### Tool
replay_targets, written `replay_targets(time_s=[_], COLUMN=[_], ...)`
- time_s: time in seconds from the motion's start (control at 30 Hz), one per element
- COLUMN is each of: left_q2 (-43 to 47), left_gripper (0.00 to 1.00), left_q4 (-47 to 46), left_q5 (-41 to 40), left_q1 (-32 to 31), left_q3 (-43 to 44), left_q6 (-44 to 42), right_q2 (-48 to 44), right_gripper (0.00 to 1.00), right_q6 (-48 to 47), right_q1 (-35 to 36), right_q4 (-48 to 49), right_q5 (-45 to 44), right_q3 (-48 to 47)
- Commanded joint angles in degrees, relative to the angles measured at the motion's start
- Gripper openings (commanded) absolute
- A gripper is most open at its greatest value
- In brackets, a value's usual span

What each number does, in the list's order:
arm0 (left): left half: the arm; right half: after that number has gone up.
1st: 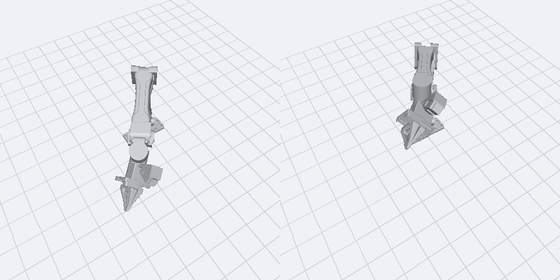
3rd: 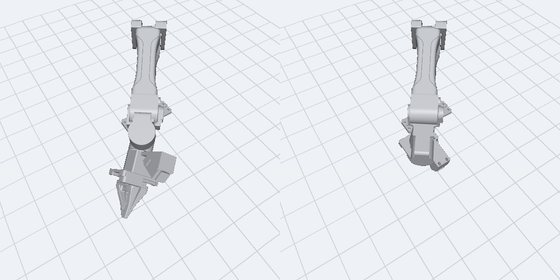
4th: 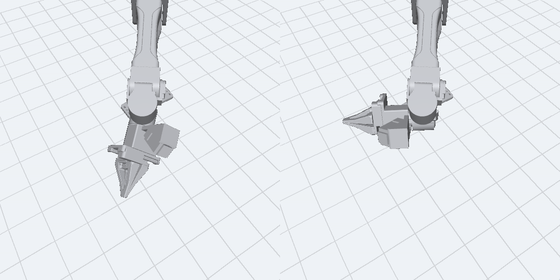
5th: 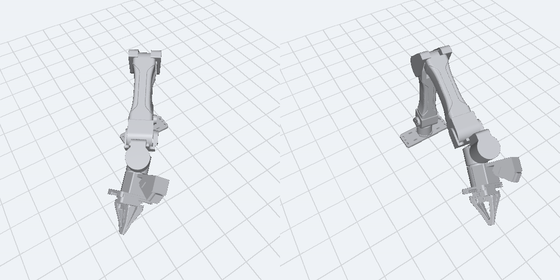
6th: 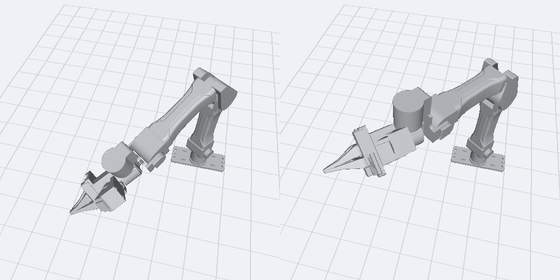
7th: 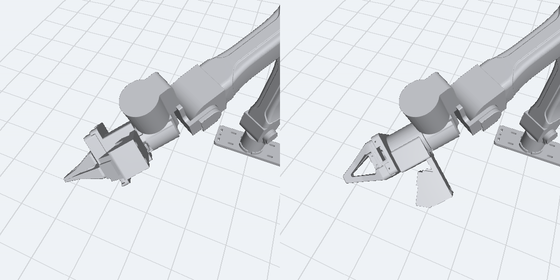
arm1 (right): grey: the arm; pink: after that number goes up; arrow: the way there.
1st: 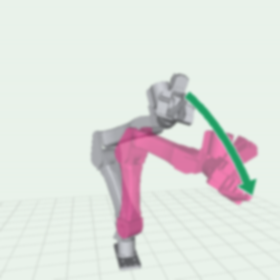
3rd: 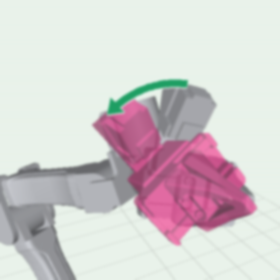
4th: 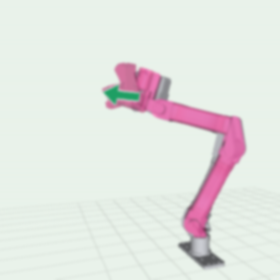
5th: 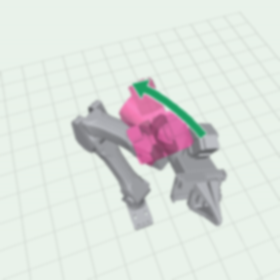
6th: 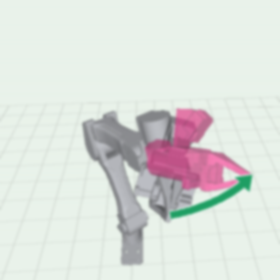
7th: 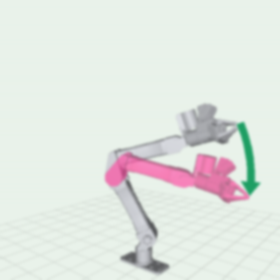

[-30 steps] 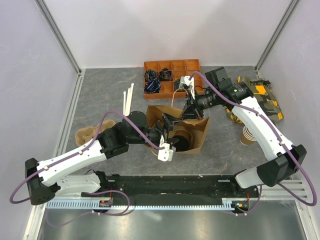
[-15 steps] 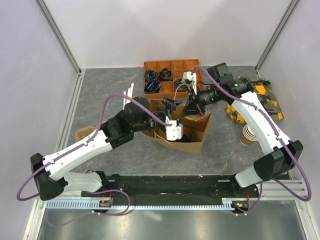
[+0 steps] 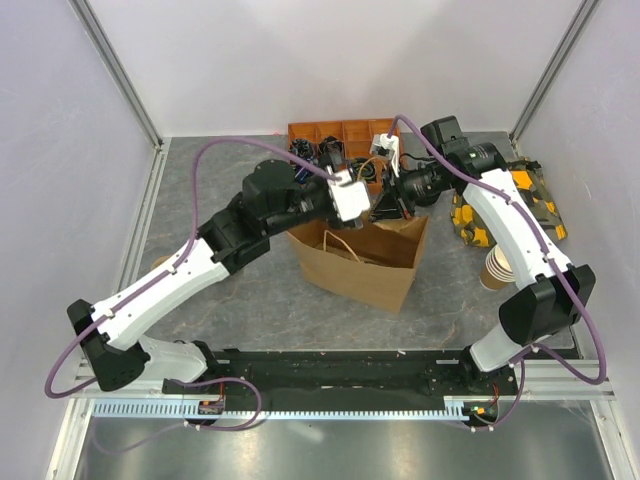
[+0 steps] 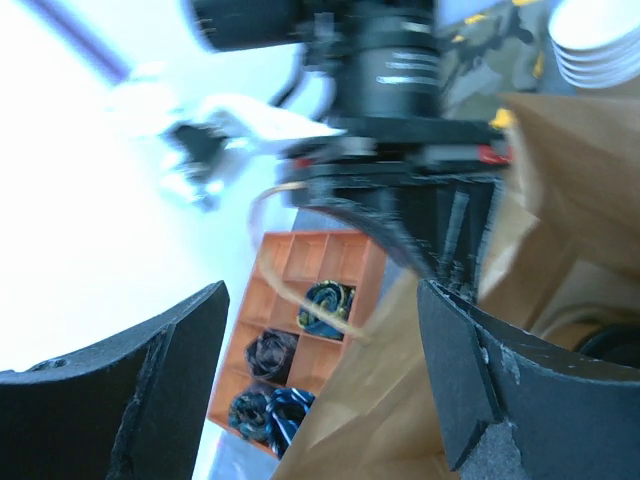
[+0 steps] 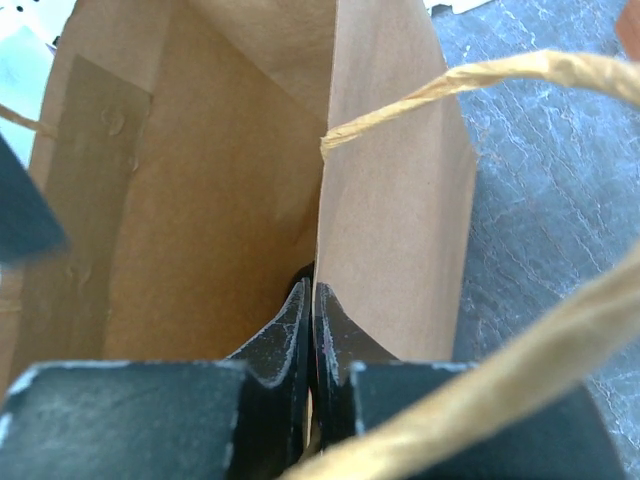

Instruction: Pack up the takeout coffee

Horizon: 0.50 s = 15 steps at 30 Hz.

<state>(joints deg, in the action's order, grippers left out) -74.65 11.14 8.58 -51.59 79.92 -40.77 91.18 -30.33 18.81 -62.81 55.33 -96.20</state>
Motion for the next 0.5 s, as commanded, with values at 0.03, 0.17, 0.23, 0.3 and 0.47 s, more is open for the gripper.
replay_targets(time_s=[0.03, 0.17, 0.23, 0.3, 0.47], left_q2=[-1.8, -2.4, -3.1, -3.7, -6.0], left_gripper=[0.84, 0.84, 0.84, 0.84, 0.84], left_q4=[4.1, 6.9, 8.9, 10.7, 17.7], left_q5=[-3.0, -0.8, -1.1, -1.5, -1.6], left_q1=[5.8, 11.0, 13.3, 16.1, 22.0], left_q3=[8.2, 11.4, 13.2, 14.5, 16.8], left_q6=[16.4, 24.4, 27.8, 30.8, 36.4], right_q2=[1.3, 2.2, 2.1, 1.9, 1.2], right_gripper=[0.15, 0.25, 0.28, 0.35, 0.58], right_q6=[-2.5, -1.4, -1.2, -0.9, 0.0], right_q1=[-0.9, -1.8, -1.8, -1.9, -2.0], right_q4=[-2.3, -2.4, -2.4, -2.3, -2.1], right_q5=[-1.0, -1.5, -1.5, -1.9, -2.6], right_q3=[-2.8, -4.0, -4.3, -4.5, -5.3])
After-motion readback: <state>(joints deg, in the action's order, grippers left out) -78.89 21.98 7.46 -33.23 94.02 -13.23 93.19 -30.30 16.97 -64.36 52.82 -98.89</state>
